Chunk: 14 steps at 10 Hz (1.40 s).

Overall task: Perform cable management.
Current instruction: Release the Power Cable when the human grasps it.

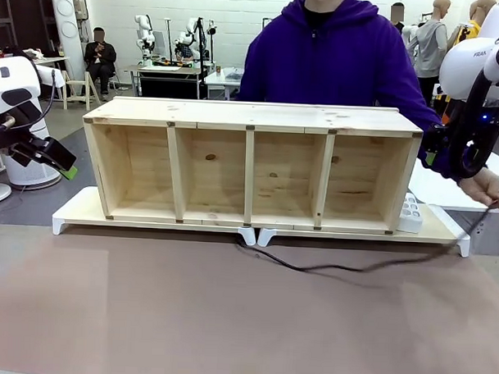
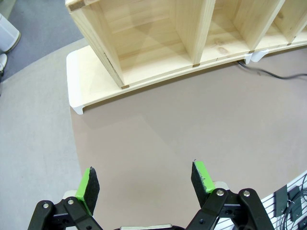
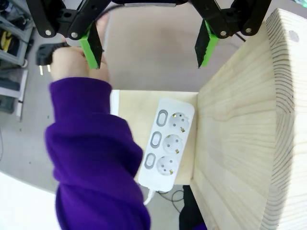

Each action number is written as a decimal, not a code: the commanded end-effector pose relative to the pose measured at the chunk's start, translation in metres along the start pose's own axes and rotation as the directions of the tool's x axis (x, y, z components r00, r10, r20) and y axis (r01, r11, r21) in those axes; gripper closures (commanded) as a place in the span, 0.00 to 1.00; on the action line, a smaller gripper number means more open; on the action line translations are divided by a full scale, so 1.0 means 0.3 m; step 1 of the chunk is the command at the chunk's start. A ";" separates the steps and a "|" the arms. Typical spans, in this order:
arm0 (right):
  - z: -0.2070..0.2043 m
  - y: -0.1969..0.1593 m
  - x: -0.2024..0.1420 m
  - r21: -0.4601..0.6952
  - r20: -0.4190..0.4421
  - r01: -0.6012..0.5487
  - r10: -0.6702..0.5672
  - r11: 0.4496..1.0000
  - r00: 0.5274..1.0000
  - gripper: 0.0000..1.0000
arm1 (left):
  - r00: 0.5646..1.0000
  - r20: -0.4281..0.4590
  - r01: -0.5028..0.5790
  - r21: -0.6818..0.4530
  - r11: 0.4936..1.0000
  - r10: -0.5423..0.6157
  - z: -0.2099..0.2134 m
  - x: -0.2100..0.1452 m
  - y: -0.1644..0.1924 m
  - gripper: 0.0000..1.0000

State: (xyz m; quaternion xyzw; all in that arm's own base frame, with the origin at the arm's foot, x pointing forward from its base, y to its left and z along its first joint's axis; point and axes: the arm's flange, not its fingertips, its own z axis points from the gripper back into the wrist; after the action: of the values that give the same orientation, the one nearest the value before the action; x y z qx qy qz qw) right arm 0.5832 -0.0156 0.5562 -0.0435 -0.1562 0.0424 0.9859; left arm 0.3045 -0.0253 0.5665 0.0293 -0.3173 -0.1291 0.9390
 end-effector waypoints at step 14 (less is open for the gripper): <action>0.001 0.021 0.002 0.006 -0.001 -0.007 0.007 1.000 1.000 0.00 | 1.000 -0.001 -0.011 -0.001 1.000 0.011 -0.002 -0.001 0.001 0.00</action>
State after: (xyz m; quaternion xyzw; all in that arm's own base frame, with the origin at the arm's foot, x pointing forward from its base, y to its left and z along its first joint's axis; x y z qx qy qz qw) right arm 0.5832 -0.0156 0.5562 -0.0435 -0.1562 0.0424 0.9859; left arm 0.3045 -0.0253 0.5665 0.0293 -0.3173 -0.1291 0.9390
